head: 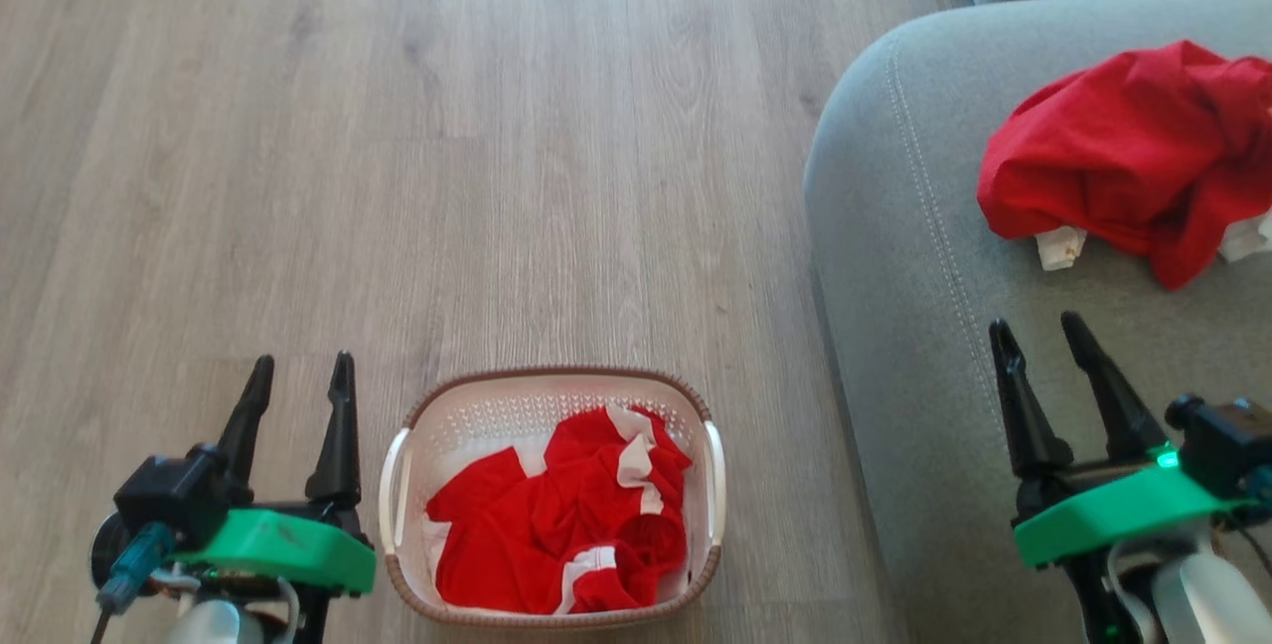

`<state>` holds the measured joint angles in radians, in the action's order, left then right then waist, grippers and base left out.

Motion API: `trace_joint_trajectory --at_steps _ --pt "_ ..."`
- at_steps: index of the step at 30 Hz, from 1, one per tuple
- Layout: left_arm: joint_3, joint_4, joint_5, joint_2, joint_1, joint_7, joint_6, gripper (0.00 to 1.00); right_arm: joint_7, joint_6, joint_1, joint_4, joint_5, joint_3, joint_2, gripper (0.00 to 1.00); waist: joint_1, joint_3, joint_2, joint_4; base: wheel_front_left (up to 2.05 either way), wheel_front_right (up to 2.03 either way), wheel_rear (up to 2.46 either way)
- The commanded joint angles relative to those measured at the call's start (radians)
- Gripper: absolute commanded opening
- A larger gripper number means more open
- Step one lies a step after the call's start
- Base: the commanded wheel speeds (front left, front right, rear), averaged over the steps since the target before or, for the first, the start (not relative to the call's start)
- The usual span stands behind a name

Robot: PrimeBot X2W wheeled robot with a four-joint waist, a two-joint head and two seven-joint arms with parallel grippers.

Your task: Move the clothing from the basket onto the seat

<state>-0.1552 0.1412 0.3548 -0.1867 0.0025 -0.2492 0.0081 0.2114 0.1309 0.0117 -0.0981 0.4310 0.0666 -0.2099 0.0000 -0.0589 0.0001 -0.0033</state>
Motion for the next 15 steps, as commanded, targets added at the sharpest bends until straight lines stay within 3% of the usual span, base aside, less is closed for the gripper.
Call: trace_joint_trajectory --at_steps 1,15 --pt "0.036 -0.02 -0.007 -0.007 -0.064 -0.013 -0.004 1.0 0.011 0.0 -0.053 0.043 -0.007 0.017 -0.011 1.0 0.0 -0.014 -0.0001 -0.007 0.0 0.0 0.0" --pt "0.02 0.1 -0.016 -0.004 -0.178 -0.013 -0.064 1.0 0.015 0.0 -0.122 0.082 -0.013 0.027 0.002 1.0 0.0 -0.155 -0.0001 -0.082 0.0 0.0 0.0"
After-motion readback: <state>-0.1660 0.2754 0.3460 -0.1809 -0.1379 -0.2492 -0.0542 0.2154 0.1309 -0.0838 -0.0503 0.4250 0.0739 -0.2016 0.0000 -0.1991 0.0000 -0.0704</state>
